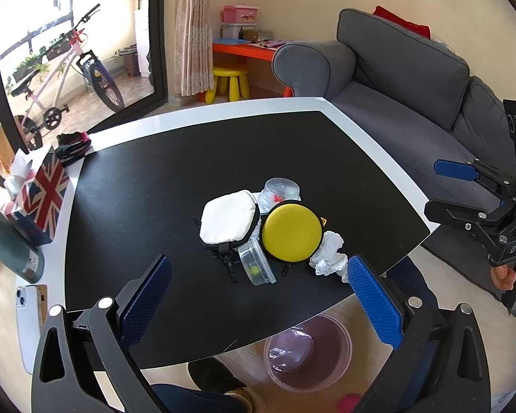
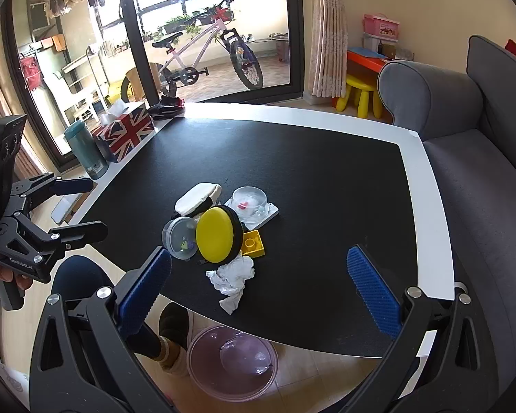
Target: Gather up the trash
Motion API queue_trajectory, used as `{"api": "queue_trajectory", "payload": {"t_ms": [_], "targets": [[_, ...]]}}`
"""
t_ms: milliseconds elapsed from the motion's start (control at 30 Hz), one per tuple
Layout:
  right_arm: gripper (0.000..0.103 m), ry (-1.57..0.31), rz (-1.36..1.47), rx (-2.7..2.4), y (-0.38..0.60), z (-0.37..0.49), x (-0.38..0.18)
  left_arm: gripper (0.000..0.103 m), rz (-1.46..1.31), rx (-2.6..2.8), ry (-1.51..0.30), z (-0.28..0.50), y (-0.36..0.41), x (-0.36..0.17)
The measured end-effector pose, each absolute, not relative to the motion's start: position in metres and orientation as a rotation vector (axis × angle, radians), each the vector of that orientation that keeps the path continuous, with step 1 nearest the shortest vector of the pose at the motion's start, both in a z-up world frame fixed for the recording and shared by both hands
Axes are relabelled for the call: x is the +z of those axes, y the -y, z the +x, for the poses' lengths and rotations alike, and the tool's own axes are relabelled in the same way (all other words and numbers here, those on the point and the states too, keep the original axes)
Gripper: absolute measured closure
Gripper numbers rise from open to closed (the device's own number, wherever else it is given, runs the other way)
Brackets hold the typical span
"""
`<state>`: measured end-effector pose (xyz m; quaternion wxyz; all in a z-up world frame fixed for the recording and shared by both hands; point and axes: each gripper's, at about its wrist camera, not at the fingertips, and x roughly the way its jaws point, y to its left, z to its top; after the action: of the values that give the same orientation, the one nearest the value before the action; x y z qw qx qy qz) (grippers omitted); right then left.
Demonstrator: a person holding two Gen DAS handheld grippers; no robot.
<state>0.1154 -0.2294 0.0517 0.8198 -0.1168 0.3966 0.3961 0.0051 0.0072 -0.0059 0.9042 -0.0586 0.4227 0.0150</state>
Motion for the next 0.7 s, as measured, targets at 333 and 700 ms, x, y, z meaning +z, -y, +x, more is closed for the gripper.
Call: {"api": "queue_trajectory", "payload": {"t_ms": [333, 700], "targets": [[0.003, -0.845, -0.247, 0.844, 0.229, 0.117, 0.052, 0.006, -0.122, 0.021, -0.877, 0.007, -0.007, -0.008], [0.003, -0.861, -0.248, 0.834, 0.229, 0.121, 0.043, 0.006, -0.117, 0.012, -0.908, 0.029, -0.005, -0.021]]}}
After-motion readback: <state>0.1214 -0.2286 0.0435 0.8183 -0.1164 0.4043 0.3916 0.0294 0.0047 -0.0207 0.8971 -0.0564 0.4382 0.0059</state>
